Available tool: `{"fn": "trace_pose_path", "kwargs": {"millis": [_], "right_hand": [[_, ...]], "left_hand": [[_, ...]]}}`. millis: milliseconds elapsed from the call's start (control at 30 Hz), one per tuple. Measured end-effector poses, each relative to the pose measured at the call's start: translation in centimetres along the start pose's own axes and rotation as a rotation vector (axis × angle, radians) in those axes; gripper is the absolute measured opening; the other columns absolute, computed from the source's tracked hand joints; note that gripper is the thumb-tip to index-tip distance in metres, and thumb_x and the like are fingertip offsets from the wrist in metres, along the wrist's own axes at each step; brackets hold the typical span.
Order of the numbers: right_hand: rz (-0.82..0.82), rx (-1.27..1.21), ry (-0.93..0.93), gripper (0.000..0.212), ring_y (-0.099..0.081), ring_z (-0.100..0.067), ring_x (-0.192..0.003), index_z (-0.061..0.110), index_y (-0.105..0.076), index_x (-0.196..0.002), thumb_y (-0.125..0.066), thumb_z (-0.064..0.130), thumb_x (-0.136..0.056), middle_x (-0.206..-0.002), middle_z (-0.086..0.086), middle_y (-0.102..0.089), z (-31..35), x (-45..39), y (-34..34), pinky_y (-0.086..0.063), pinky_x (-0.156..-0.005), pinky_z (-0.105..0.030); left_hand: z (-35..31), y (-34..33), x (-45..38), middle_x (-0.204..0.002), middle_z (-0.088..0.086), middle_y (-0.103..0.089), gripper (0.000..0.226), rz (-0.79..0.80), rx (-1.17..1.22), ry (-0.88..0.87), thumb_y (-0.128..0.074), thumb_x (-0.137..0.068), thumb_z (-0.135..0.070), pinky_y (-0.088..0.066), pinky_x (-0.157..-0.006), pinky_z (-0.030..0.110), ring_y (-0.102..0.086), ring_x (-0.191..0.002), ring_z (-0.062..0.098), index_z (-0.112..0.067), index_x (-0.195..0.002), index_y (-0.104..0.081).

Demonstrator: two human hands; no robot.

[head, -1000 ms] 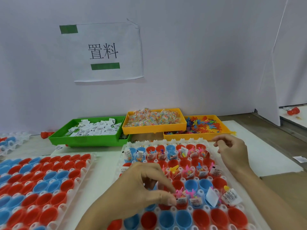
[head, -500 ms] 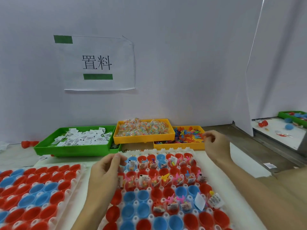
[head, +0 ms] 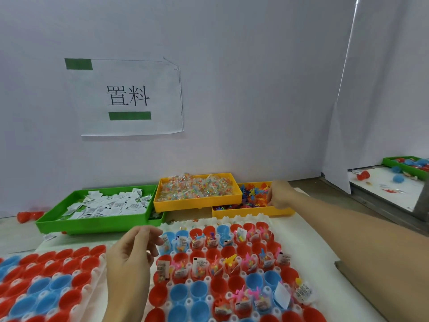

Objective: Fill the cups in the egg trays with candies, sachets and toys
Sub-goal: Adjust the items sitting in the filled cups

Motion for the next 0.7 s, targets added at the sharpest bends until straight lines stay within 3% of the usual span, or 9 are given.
{"fn": "trace_pose_path", "kwargs": {"millis": [267,433,567,700], "right_hand": [[-0.142,-0.213,-0.062,0.014,-0.063,-0.025,-0.109,0.002,-0.076,-0.101,-0.072,0.006,-0.088,-0.114,-0.013,-0.07,-1.4,0.0,-0.3,-0.054,-0.091,-0.035],[-0.377,-0.672,-0.142,0.017,-0.064,-0.018,-0.092,0.006,-0.076,-0.104,-0.075,0.01,-0.088,-0.105,-0.008,-0.073,-2.5,2.4,1.3,-0.052,-0.084,-0.03],[-0.351,-1.17,-0.104,0.022,-0.07,-0.016,-0.077,0.003,-0.071,-0.113,-0.071,0.005,-0.09,-0.09,-0.006,-0.073,-1.3,6.7,1.5,-0.055,-0.068,-0.024],[-0.278,-1.307,0.064,0.021,-0.072,-0.013,-0.073,0.016,-0.072,-0.107,-0.069,0.004,-0.09,-0.082,-0.001,-0.076,1.1,12.3,1.5,-0.058,-0.067,-0.021]], "left_hand": [[-0.4,0.0,0.1,-0.064,0.005,-0.065,0.04,0.015,0.011,-0.008,-0.047,-0.099,-0.005,-0.039,-0.044,0.013,-0.05,-0.051,0.006,-0.014,-0.069,-0.072],[-0.4,0.0,0.0,-0.063,0.004,-0.064,0.041,0.027,0.006,-0.009,-0.047,-0.099,-0.005,-0.039,-0.043,0.013,-0.049,-0.051,0.006,-0.017,-0.069,-0.072],[-0.8,-0.4,0.3,-0.065,0.007,-0.064,0.041,0.064,-0.003,-0.018,-0.047,-0.099,-0.005,-0.039,-0.042,0.013,-0.049,-0.051,0.008,-0.017,-0.07,-0.072],[-1.4,-1.6,1.1,-0.065,0.009,-0.064,0.042,0.141,-0.012,-0.026,-0.047,-0.099,-0.003,-0.04,-0.044,0.013,-0.051,-0.051,0.008,-0.02,-0.071,-0.074]]}}
Point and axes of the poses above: each hand's wrist, its own x-axis away from the middle knuckle, its own y-axis out of the back of the hand, z = x × y, the point moved 6 cm from there along -x, towards the middle knuckle
